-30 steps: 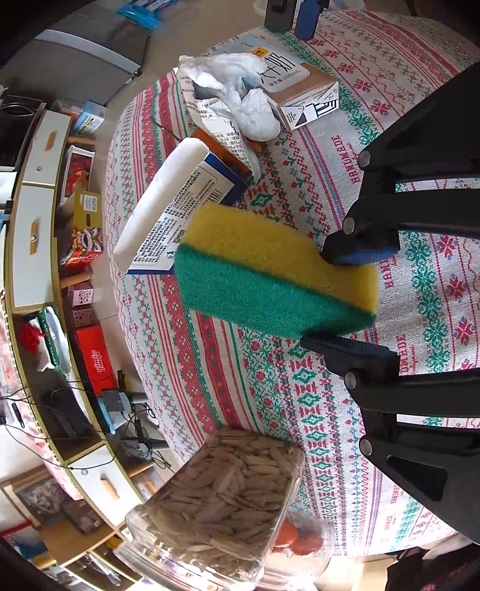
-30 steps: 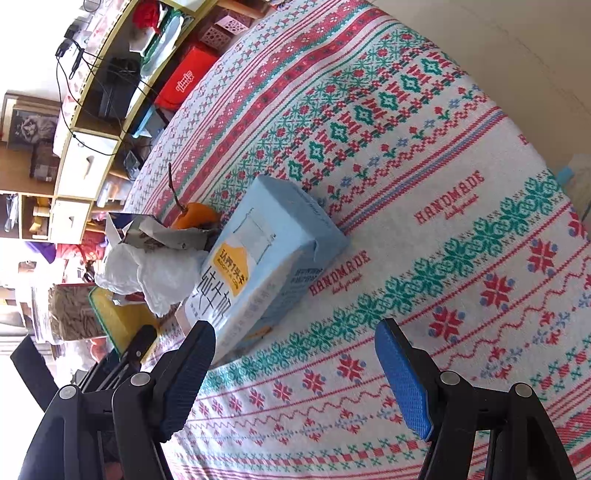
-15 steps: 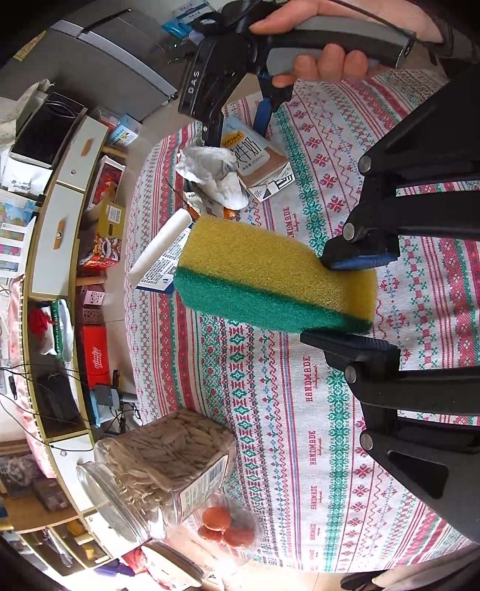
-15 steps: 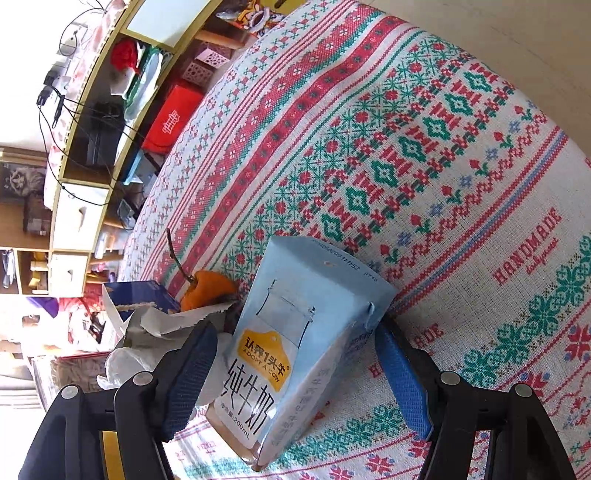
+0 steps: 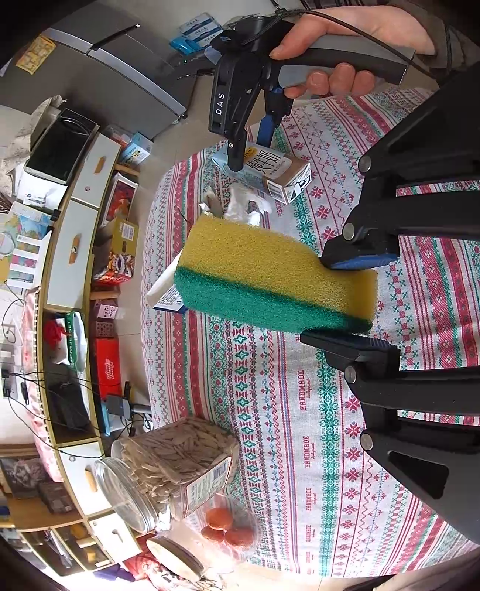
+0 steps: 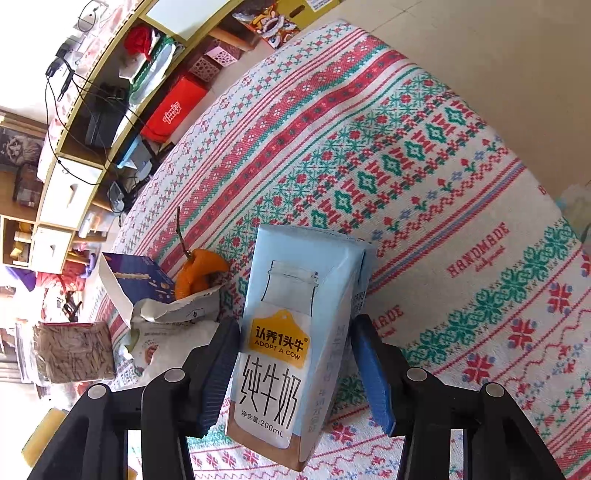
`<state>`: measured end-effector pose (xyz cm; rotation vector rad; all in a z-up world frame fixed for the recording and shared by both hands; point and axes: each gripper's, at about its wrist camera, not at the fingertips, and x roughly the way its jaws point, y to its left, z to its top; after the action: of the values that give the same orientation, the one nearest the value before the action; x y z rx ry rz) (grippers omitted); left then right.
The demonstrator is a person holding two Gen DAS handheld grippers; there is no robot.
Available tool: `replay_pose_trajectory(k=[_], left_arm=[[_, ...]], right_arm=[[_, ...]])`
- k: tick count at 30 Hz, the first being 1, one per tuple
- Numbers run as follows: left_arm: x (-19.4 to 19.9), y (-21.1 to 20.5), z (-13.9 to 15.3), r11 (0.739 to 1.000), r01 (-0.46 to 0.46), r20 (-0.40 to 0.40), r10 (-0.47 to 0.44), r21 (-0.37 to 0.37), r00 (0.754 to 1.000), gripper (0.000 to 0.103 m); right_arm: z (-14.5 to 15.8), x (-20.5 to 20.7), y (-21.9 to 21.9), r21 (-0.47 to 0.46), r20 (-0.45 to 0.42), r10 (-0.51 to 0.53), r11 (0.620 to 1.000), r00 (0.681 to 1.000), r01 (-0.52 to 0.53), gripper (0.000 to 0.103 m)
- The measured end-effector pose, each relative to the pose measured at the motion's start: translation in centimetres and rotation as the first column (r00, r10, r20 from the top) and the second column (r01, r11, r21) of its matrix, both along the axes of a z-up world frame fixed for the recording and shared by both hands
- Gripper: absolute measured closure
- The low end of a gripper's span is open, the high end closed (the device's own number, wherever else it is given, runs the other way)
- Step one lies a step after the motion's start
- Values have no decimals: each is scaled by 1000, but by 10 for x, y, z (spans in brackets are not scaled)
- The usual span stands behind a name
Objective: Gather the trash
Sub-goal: 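Carry the sponge and milk carton over the white bin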
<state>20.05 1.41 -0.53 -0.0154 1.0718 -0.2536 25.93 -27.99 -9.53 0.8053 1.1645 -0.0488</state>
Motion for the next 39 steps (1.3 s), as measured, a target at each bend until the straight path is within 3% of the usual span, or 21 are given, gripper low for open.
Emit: replay_pose_trajectory(k=[9,20,29,35,39], left_arm=[[-19,-26,13,998,64,33,-64,-12,997,72],[-46,-87,2,983,181,8,-181,-34,983,72],[-65,-149,-10,958,280,-10,-281,-57,960,72],[-81,-203,-20,933,339,-23,-344,-121,939,72],[-90,-245,-29,910,366,-36,-380,-194,924,72]], right_arm=[[36,-35,-7,-45,75,98,994,992,-95,48],[63,-81,-35,-65,148,168,985,975,-160,48],[87,-128,-94,-120,207,104,990,973,-80,48],[93,-160,-147,-102,231,30,995,972,-7,48],[101,-181,-181,-157,250,-25,985,968,66,48]])
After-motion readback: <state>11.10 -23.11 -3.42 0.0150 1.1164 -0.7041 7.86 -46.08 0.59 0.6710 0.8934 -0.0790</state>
